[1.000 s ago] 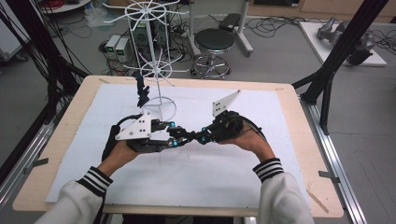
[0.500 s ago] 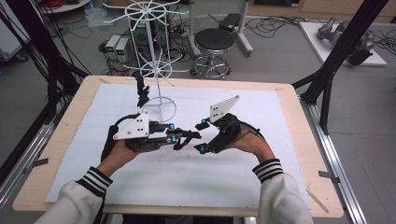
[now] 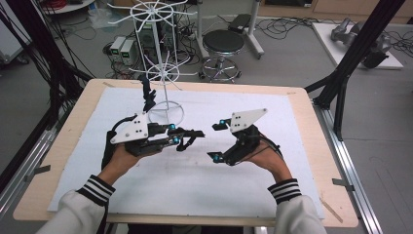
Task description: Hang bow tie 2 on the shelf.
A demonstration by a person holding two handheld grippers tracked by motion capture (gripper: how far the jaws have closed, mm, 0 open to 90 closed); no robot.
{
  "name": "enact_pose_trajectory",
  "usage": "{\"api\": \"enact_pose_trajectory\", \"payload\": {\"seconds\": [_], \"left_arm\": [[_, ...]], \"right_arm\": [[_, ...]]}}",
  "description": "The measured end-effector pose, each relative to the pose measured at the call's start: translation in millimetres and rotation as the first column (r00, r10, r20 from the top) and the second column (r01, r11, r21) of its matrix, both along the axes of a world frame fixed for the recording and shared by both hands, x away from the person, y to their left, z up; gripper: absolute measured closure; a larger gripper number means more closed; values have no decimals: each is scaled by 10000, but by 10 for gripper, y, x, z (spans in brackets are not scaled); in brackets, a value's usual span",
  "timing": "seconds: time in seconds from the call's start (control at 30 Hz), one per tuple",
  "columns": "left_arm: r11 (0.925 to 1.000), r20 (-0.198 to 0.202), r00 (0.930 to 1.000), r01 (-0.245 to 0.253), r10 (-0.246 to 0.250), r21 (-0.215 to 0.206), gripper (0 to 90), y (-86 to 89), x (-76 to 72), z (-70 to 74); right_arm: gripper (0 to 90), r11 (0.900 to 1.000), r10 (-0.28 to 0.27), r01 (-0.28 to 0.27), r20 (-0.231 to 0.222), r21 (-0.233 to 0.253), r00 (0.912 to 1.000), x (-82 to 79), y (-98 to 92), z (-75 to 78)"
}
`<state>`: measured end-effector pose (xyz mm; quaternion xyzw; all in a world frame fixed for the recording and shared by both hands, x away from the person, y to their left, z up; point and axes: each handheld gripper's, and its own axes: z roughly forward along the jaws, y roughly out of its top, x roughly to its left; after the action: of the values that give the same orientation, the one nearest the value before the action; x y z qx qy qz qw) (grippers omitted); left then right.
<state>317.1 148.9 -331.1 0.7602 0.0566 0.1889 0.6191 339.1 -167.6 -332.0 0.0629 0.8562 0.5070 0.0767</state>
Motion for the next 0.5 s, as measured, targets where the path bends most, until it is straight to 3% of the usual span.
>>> {"api": "enact_pose_trajectory", "payload": {"seconds": [0.13, 0.3, 0.43, 0.5], "left_arm": [[9996, 5, 9997, -244, 244, -152, 821, 26, -3, 22], [9977, -137, 9984, -552, 547, -381, 820, 65, 7, 82], [9947, -297, 9964, -809, 792, -633, 820, 104, 28, 130], [9927, -335, 9953, -930, 906, -763, 820, 125, 39, 149]], "right_arm": [[97, 9956, -860, 844, 389, 398, 9955, -95, -130, -3], [97, 9811, -1642, 1588, 415, 1104, 9856, -182, -308, -43], [97, 9694, -1971, 1884, 411, 1574, 9795, -285, -435, -98], [97, 9614, -2305, 2179, 596, 1678, 9712, -351, -497, -124]]}}
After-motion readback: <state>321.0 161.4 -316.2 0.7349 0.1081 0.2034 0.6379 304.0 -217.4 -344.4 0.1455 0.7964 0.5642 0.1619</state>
